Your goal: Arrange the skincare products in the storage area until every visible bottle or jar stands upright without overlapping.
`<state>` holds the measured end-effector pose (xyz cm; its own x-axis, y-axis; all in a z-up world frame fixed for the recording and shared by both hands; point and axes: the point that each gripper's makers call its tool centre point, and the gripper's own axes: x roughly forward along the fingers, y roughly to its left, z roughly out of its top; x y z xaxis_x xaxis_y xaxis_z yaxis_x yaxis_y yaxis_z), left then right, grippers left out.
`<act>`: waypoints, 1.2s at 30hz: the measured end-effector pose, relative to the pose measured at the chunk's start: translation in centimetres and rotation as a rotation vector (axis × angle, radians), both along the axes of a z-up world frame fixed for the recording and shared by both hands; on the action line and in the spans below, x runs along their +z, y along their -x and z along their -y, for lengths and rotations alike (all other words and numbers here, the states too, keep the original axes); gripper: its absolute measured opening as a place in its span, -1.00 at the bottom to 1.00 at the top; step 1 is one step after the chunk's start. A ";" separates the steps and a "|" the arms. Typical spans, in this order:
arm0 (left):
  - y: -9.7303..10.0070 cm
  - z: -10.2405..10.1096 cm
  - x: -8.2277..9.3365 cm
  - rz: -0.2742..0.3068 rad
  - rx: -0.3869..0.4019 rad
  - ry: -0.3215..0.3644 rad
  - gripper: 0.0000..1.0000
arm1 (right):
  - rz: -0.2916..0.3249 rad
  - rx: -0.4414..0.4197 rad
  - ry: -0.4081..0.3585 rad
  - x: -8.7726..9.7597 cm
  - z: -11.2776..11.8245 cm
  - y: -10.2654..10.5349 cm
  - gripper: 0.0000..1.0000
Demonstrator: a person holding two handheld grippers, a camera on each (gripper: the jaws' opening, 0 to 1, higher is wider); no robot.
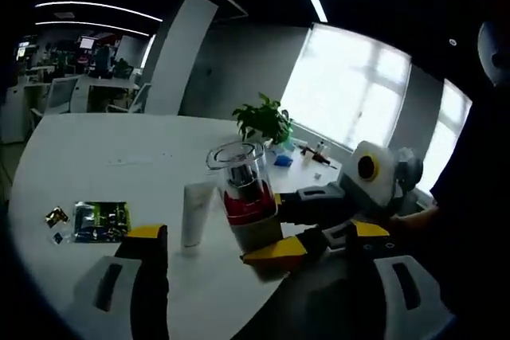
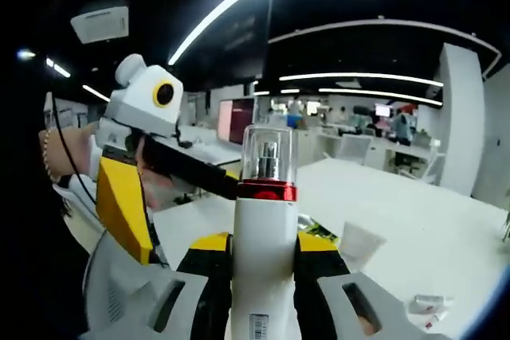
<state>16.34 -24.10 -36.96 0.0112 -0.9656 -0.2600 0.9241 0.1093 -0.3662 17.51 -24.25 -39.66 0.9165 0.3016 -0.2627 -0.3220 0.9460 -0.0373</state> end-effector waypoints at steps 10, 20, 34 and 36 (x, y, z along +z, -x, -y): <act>0.5 1.1 1.5 0.068 -0.006 0.019 0.36 | 0.013 0.055 0.030 0.5 -2.3 -0.2 -0.59; -1.3 0.2 0.6 0.101 0.080 -0.007 -0.12 | 0.016 0.063 0.046 0.7 -2.8 -0.1 -0.59; -2.4 0.1 1.3 0.117 0.135 0.020 -0.32 | 0.039 0.067 0.069 1.6 -3.2 -0.5 -0.59; -2.1 0.4 1.3 0.108 0.121 0.021 -0.35 | 0.038 0.065 0.067 1.6 -3.3 -0.6 -0.59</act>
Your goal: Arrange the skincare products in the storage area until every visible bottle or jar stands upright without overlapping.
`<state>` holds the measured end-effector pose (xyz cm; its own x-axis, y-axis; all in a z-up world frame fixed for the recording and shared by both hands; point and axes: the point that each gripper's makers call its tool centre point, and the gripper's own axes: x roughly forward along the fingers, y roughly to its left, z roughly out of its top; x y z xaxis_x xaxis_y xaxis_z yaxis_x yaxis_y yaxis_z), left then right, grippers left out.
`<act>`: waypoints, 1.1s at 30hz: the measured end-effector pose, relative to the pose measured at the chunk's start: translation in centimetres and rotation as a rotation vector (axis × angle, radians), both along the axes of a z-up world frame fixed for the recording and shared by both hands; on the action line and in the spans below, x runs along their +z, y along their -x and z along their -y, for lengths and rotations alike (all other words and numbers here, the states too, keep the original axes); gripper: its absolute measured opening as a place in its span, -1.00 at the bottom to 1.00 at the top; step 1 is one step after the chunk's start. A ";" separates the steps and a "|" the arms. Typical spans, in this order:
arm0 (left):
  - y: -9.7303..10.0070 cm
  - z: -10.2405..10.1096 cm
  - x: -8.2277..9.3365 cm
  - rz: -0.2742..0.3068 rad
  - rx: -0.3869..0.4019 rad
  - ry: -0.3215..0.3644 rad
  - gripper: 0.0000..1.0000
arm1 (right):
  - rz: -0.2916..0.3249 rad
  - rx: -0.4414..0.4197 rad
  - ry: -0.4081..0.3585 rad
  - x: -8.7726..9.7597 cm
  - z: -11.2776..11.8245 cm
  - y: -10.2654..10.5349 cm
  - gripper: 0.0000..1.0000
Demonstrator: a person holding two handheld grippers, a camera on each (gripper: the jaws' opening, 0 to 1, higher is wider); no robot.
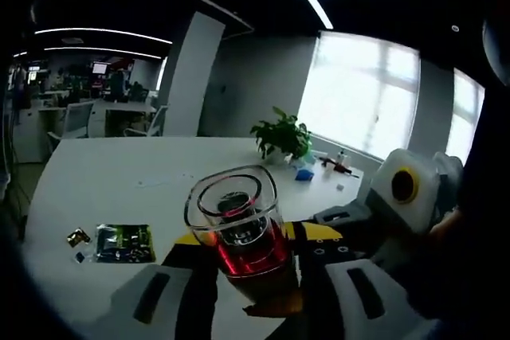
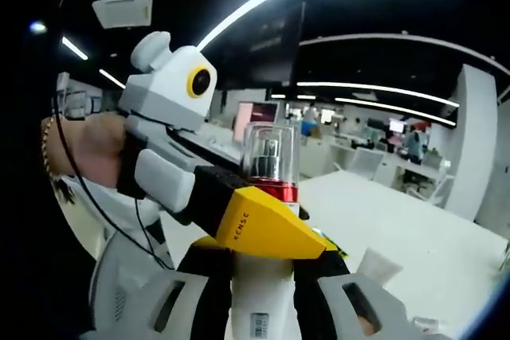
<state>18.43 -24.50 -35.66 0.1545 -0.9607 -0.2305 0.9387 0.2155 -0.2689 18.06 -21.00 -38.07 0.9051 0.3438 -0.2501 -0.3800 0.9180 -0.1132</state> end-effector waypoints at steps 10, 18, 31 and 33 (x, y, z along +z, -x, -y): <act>-0.3 0.2 0.2 -0.027 0.000 0.027 -0.44 | -0.001 -0.032 -0.023 0.3 0.3 0.0 -0.58; 0.3 -0.1 0.3 -0.048 -0.099 0.016 -0.46 | -0.024 0.021 -0.062 0.5 -0.3 0.1 -0.57; 1.1 -1.5 3.4 -0.113 -0.292 0.109 -0.48 | -0.041 0.325 -0.320 4.1 -1.9 1.2 -0.36; 1.6 -1.6 4.6 -0.138 -0.333 0.153 -0.48 | -0.050 0.402 -0.343 4.5 -2.3 1.8 -0.36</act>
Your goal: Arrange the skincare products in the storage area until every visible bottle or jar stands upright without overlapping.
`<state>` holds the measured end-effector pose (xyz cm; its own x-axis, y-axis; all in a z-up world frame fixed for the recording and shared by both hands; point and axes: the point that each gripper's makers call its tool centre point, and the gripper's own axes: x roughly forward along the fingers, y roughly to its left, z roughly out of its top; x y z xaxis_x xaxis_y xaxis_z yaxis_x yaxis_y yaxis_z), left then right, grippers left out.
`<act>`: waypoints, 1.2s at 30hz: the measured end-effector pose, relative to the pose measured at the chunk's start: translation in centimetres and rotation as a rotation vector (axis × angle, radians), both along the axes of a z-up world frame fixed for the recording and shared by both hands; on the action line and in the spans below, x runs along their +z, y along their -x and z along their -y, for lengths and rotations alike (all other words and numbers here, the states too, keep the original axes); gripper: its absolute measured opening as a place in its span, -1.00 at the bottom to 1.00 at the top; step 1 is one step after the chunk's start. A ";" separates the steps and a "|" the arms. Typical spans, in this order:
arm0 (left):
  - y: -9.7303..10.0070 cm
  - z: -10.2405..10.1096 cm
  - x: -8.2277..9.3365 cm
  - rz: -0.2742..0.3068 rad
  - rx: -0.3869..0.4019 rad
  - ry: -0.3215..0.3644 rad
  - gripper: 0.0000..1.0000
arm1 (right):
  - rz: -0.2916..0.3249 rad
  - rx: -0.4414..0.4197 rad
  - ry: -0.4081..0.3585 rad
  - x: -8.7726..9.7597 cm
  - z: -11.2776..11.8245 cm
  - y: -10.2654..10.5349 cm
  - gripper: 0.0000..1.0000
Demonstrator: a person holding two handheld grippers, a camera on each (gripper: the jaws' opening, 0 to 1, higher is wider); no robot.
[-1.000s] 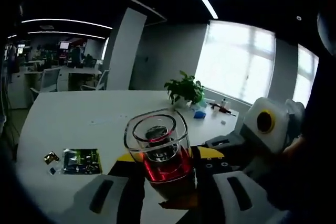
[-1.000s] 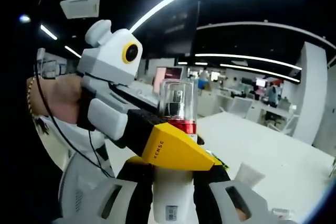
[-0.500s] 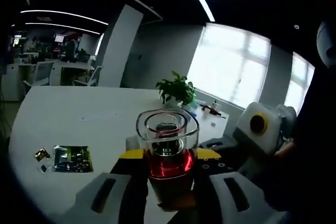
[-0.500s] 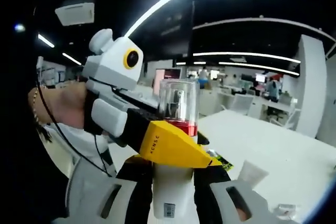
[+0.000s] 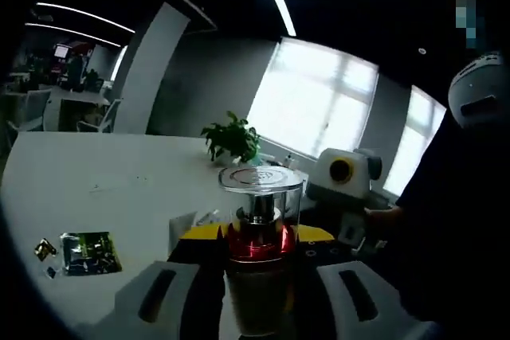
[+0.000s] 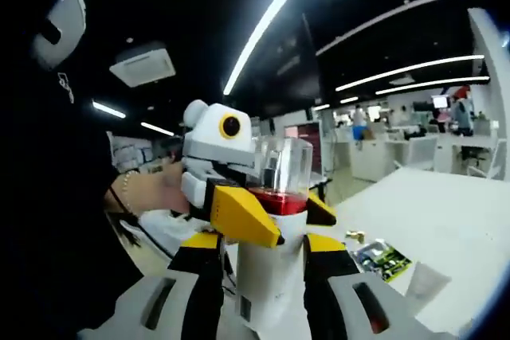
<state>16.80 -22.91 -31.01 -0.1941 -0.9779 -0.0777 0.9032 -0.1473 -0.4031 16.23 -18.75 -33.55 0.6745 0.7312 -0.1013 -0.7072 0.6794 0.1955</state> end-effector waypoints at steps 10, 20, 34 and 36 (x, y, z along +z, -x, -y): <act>2.7 -0.4 5.6 -0.016 -0.230 0.149 -0.48 | 0.002 0.262 -0.164 4.5 -0.8 1.7 -0.29; 4.0 0.4 8.0 -0.007 -0.285 0.216 -0.48 | 0.060 0.270 -0.191 6.3 -2.2 1.9 -0.55; 1.7 2.1 9.4 0.160 -0.089 0.215 -0.20 | 0.129 -0.031 0.083 5.3 1.3 -1.1 -0.58; 0.5 2.2 9.4 0.209 -0.013 0.190 -0.05 | 0.137 -0.095 0.120 5.4 2.2 -1.7 -0.58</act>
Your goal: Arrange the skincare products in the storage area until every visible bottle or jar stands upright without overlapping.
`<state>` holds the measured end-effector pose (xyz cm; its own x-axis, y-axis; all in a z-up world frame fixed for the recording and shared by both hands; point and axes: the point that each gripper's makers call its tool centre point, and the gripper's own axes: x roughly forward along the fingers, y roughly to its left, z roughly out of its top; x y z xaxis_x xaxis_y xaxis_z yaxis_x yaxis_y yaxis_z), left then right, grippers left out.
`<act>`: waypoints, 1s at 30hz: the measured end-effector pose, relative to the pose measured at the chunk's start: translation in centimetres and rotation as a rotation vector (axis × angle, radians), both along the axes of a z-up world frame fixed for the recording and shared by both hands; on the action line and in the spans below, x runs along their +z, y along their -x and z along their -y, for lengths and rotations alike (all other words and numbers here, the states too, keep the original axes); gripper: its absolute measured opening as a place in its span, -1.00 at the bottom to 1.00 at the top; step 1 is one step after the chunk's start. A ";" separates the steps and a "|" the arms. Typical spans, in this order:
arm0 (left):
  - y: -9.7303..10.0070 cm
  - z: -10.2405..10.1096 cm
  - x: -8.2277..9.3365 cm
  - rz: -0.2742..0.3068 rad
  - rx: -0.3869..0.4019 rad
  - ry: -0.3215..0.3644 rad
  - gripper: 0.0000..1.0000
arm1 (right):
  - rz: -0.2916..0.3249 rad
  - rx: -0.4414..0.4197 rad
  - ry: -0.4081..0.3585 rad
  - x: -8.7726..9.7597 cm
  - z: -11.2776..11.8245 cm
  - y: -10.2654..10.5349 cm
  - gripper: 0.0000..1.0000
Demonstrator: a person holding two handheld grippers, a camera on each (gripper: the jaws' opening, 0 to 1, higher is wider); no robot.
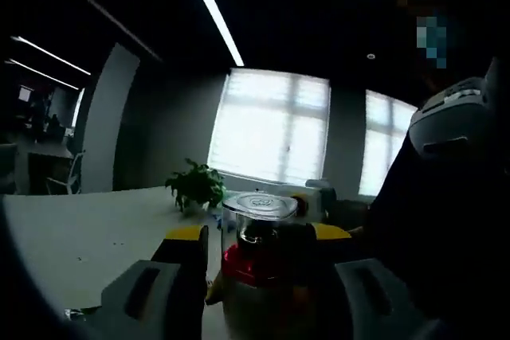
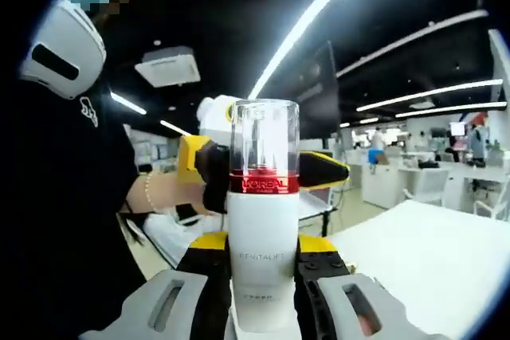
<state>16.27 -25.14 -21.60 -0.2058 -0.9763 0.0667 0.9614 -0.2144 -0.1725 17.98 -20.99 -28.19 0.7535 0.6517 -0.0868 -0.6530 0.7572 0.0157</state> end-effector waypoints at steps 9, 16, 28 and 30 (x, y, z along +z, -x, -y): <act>-3.8 -0.7 -1.0 -0.011 0.387 -0.052 0.00 | 0.046 -0.376 0.275 1.1 4.2 -2.5 -0.58; -3.5 -0.7 -0.4 -0.047 0.505 0.002 -0.14 | 0.067 -0.461 0.295 1.8 4.1 -3.0 -0.58; -4.2 -0.5 -1.3 -0.033 0.552 -0.024 -0.33 | 0.065 -0.458 0.287 1.6 3.7 -2.6 -0.57; -4.2 -0.5 -1.1 -0.009 0.563 -0.015 -0.39 | 0.064 -0.459 0.291 1.5 3.6 -2.5 -0.57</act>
<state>20.47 -24.60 -22.70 0.3478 -0.9362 0.0512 0.9252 0.3338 -0.1807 20.50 -24.62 -26.67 0.9645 0.2108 -0.1593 -0.2476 0.9316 -0.2660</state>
